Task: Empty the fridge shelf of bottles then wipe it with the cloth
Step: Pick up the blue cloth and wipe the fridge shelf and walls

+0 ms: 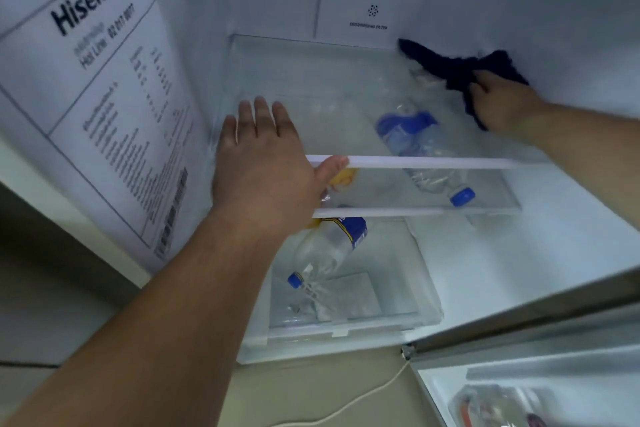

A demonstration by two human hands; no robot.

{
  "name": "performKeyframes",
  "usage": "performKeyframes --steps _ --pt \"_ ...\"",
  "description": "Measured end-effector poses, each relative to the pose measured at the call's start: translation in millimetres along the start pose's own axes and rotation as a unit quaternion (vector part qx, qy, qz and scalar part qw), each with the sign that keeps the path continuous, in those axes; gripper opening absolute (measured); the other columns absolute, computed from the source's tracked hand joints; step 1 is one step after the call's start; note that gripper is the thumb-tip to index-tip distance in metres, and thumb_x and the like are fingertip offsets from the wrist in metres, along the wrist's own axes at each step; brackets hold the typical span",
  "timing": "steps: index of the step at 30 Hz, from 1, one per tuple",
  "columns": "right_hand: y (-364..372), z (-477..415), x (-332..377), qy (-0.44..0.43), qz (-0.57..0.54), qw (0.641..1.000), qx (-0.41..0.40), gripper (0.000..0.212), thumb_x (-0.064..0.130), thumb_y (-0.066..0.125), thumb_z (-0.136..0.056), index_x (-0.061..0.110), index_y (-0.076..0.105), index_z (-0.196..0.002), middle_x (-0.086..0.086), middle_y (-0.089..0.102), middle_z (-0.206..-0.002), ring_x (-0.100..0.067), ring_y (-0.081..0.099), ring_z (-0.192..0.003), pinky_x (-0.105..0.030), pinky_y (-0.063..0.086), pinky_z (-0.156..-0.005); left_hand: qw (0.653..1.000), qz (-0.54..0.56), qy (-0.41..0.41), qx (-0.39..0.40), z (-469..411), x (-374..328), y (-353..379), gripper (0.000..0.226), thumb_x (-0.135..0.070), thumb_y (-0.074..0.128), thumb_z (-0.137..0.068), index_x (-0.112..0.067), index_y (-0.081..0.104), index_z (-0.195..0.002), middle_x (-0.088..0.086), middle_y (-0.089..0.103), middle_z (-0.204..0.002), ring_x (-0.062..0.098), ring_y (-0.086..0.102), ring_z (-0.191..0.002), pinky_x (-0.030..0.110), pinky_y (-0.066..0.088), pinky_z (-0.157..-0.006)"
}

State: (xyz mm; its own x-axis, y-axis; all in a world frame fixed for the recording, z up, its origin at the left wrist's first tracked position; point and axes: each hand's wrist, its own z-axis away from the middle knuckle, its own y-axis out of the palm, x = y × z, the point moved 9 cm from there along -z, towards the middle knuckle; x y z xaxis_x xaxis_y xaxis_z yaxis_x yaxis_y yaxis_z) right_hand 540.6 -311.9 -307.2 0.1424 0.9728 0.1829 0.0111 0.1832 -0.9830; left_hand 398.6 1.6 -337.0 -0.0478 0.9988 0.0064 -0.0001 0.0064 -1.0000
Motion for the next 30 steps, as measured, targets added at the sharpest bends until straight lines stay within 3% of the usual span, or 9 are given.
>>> performKeyframes --steps 4,8,13,18,20,22,26,28,30 --pt "14 88 30 -0.001 -0.044 0.999 -0.022 0.029 0.029 0.034 -0.104 0.015 0.053 -0.121 -0.021 0.058 -0.125 -0.038 0.054 -0.113 -0.04 0.042 -0.093 1.0 0.005 0.0 -0.005 3 -1 -1 0.115 -0.081 0.008 -0.083 0.003 0.006 -0.162 0.025 0.007 -0.172 0.038 0.007 -0.159 0.049 0.009 -0.128" --pt "39 130 180 -0.215 -0.112 0.97 0.004 0.022 0.021 0.039 -0.101 0.015 0.059 -0.108 -0.01 0.056 -0.106 -0.029 0.05 -0.11 -0.037 0.036 -0.091 1.0 0.007 -0.006 -0.018 6 -2 -5 0.113 -0.074 0.011 -0.085 0.009 -0.003 -0.161 0.031 -0.002 -0.17 0.039 -0.001 -0.16 0.048 0.005 -0.13" --pt "62 65 272 -0.334 -0.055 0.932 0.126 0.042 0.019 0.03 -0.106 0.011 0.041 -0.147 -0.013 0.044 -0.15 -0.023 0.044 -0.13 -0.041 0.031 -0.116 0.999 0.018 -0.021 -0.03 7 1 -7 0.121 -0.079 0.004 -0.077 0.008 -0.003 -0.16 0.029 -0.001 -0.171 0.038 -0.002 -0.16 0.048 0.003 -0.13" --pt "24 -9 107 -0.101 -0.016 0.991 0.083 0.047 0.018 0.035 -0.106 -0.001 0.03 -0.15 -0.018 0.028 -0.159 -0.034 0.03 -0.146 -0.038 0.026 -0.117 1.0 0.006 -0.023 0.005 3 0 -3 0.114 -0.079 0.012 -0.087 0.006 0.003 -0.161 0.027 0.001 -0.171 0.039 0.002 -0.16 0.05 0.005 -0.128" --pt "6 6 40 0.001 0.004 0.999 0.045 0.045 0.031 0.028 -0.107 0.009 0.039 -0.145 -0.017 0.042 -0.151 -0.033 0.045 -0.132 -0.036 0.034 -0.107 1.0 0.007 -0.023 -0.003 3 0 -2 0.112 -0.08 0.018 -0.091 0.006 0.004 -0.161 0.027 0.002 -0.171 0.038 0.003 -0.16 0.05 0.005 -0.127" --pt "12 45 35 0.006 0.014 1.0 0.026 0.037 0.034 0.028 -0.105 0.014 0.05 -0.127 -0.02 0.055 -0.134 -0.033 0.053 -0.117 -0.037 0.041 -0.097 1.0 0.014 -0.021 -0.008 4 -1 -2 0.113 -0.08 0.018 -0.09 0.007 0.003 -0.161 0.027 0.002 -0.171 0.038 0.003 -0.16 0.05 0.005 -0.128" --pt "46 111 171 -0.216 -0.051 0.974 0.044 0.02 0.027 0.036 -0.102 0.025 0.054 -0.112 -0.01 0.044 -0.15 -0.027 0.028 -0.147 -0.043 0.027 -0.115 0.999 0.018 -0.024 -0.031 7 1 -6 0.12 -0.079 -0.001 -0.078 0.009 0.001 -0.16 0.029 0.003 -0.171 0.039 0.003 -0.16 0.05 0.006 -0.128" --pt "61 110 235 -0.308 -0.034 0.945 0.102 0.035 0.029 0.033 -0.103 0.03 0.047 -0.136 -0.001 0.031 -0.16 -0.022 0.016 -0.153 -0.045 0.019 -0.12 0.999 0.017 -0.024 -0.026 7 2 -6 0.119 -0.076 0.001 -0.077 0.009 -0.003 -0.16 0.029 0.001 -0.171 0.039 0.002 -0.16 0.05 0.006 -0.129" --pt "59 70 240 -0.314 -0.02 0.941 0.121 0.048 0.037 0.029 -0.105 0.03 0.029 -0.152 -0.001 0.026 -0.162 -0.025 0.016 -0.152 -0.044 0.019 -0.121 0.999 0.02 -0.026 -0.018 6 3 -5 0.119 -0.078 0.004 -0.078 0.007 -0.003 -0.161 0.029 0.002 -0.171 0.039 0.004 -0.16 0.05 0.005 -0.128"
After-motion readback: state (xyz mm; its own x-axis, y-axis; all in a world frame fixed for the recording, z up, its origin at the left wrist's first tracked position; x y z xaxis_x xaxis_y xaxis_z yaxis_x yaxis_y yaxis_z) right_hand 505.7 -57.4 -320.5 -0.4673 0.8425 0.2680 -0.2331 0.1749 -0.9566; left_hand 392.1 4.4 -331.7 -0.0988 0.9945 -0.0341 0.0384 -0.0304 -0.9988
